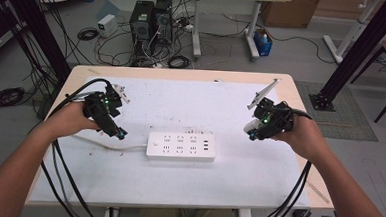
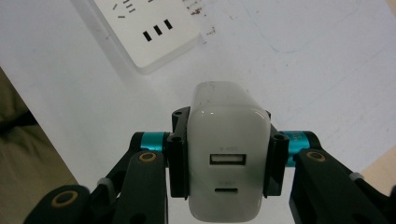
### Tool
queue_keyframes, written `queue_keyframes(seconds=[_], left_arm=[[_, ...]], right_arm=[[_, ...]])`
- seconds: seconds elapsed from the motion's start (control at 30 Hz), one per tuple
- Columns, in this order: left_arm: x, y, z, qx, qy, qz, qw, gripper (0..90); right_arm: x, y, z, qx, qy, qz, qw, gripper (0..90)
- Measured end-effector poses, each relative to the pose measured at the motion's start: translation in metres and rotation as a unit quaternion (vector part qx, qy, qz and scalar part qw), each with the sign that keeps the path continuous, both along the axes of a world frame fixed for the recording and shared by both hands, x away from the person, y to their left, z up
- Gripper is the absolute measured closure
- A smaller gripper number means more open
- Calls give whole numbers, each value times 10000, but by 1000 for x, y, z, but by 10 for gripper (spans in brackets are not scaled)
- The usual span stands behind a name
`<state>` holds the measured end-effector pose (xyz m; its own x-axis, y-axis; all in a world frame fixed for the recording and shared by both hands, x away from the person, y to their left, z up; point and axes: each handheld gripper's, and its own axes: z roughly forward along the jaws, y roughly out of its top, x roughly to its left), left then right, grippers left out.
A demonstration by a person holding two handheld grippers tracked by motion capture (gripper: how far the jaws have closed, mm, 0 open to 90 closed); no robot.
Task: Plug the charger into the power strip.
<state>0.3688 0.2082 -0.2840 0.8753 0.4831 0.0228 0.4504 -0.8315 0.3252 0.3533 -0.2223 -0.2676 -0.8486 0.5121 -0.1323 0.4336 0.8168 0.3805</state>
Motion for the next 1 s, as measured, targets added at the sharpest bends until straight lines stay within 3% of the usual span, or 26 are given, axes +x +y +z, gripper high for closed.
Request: queue_keyframes(seconds=[0.2, 0.47, 0.67, 1.0], left_arm=[[0, 1, 2, 212, 67, -64, 9997, 214], [-5, 3, -6, 361, 141, -112, 9992, 214], [-9, 3, -8, 341, 75, -211, 9992, 214], [-4, 4, -17, 430, 86, -187, 9989, 214]], right_arm=[[5, 18, 4, -61, 16, 248, 9997, 621], [16, 54, 3, -148, 55, 837, 9964, 620], [24, 85, -8, -306, 212, 1302, 9908, 621], [44, 136, -41, -630, 518, 1742, 9813, 621]])
